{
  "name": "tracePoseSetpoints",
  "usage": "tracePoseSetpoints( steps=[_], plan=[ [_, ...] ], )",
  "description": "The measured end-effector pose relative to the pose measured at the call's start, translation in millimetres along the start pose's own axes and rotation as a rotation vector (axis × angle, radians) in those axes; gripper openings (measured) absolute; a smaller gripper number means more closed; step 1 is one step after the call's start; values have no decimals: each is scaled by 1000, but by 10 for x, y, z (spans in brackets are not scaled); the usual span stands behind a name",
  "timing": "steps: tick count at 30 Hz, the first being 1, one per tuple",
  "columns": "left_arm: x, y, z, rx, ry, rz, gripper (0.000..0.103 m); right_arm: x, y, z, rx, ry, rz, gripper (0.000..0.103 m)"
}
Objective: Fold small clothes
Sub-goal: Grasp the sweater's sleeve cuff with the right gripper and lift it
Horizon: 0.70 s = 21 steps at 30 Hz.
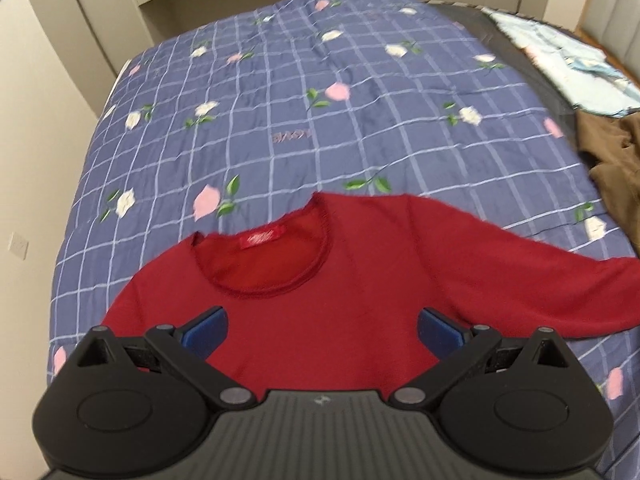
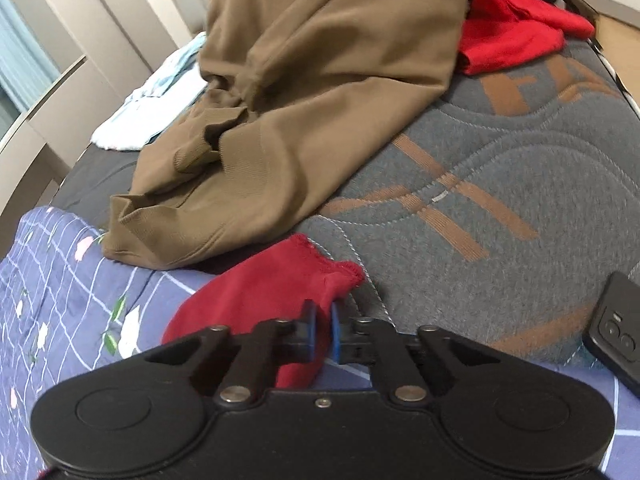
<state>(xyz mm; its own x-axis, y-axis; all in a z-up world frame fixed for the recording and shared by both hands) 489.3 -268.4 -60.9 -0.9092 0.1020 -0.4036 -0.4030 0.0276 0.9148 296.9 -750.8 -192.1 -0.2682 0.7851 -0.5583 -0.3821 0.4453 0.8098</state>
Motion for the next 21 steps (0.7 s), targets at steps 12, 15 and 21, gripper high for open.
tracePoseSetpoints(
  steps=[12,15,21],
  plan=[
    [-110,60,352,90,114,30,103,-92,802,928,-147,298,-183,4],
    [-185,156,444,157,160,10,103,-74,1062,1336,-216,391,-223,4],
    [-361,372,781,260,273,-52,103,239,1600,2332,-409,638,-290,4]
  ],
)
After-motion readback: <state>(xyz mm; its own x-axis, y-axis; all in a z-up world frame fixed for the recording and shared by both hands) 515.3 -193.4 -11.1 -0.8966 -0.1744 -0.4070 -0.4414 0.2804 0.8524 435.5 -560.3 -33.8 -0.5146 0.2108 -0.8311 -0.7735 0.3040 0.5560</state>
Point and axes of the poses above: each gripper's, at about its wrist camera, not at the fingertips, and y roughly against the way its jaws point, z to its left, x to its underside, the point moved 8 cm from there along -y, roughly the way its jaws point, and after that the axes turned 10 degrees about y, right-handed, at the moved point
